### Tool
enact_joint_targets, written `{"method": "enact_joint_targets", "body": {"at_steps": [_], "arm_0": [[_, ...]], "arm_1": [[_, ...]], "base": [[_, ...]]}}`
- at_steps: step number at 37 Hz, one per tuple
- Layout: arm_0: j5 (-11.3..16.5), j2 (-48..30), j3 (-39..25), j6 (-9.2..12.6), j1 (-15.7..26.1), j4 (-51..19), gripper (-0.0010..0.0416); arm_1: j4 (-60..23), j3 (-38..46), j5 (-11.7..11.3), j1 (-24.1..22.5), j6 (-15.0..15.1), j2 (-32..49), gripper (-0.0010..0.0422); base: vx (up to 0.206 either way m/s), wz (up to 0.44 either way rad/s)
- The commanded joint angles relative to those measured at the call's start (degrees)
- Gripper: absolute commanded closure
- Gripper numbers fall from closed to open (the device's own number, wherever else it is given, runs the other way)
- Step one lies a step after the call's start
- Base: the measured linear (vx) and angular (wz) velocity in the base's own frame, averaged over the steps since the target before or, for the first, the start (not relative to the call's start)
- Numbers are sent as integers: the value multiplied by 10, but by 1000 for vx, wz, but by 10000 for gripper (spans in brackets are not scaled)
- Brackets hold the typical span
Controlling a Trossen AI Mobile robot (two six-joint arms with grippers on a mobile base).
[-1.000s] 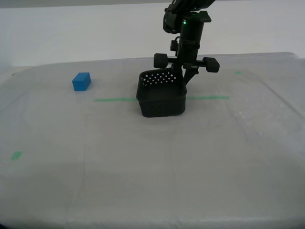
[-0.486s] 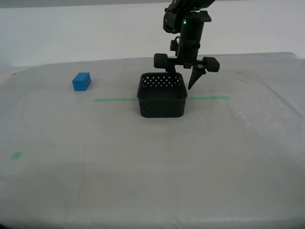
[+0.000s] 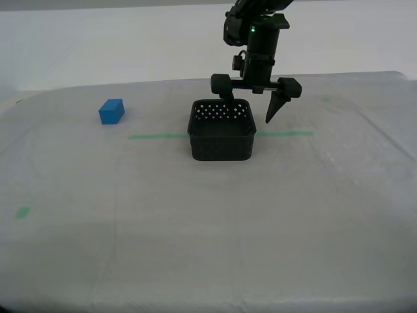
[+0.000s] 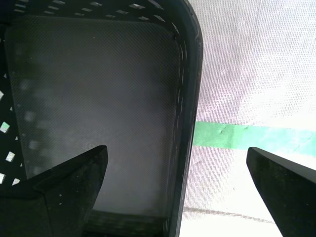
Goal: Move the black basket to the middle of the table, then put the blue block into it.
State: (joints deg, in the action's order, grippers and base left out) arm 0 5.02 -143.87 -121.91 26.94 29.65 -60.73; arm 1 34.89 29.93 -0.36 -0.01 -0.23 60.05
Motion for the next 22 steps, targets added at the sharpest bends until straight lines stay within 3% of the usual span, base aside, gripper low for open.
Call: {"method": "enact_joint_targets", "body": {"at_steps": [1, 13, 22], "arm_0": [[9, 4, 0, 0, 0, -4, 13], [11, 58, 0, -10, -2, -15, 7], [-9, 118, 0, -56, -9, -64, 4]], "arm_1": [[3, 0, 0, 0, 1, 0, 412], [3, 0, 0, 0, 1, 0, 412], [3, 0, 0, 0, 1, 0, 412]], "base": [[0, 0], [0, 0], [0, 0]]}}
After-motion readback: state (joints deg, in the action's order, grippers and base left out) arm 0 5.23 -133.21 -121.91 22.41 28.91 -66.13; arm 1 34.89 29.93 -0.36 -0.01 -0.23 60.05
